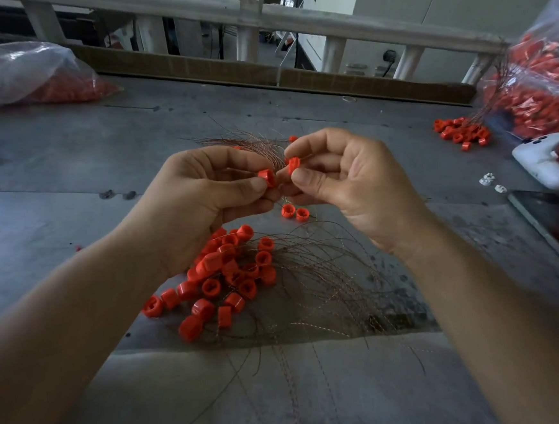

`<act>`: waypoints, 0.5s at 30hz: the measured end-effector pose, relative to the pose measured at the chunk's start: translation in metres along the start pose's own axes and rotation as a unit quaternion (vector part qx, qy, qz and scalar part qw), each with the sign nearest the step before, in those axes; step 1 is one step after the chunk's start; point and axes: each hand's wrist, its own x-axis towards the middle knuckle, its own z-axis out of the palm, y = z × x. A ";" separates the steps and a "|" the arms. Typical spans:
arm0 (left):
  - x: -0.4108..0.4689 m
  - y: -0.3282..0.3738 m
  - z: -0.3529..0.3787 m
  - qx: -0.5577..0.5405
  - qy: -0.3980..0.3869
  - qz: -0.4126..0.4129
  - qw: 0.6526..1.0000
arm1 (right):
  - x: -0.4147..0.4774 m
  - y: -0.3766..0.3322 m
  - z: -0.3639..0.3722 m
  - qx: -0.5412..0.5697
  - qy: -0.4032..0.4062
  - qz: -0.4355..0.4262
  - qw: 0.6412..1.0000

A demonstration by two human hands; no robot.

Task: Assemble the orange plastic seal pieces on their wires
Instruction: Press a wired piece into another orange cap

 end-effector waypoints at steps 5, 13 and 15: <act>-0.001 0.001 -0.001 0.008 0.005 0.003 1.000 | 0.000 0.001 0.002 -0.013 0.003 -0.018 1.000; -0.002 0.001 0.001 0.029 0.018 0.008 0.999 | -0.001 0.001 0.007 -0.030 0.017 -0.029 0.999; -0.002 0.002 0.002 0.033 0.023 0.009 0.999 | -0.002 0.000 0.009 -0.037 0.018 -0.045 0.998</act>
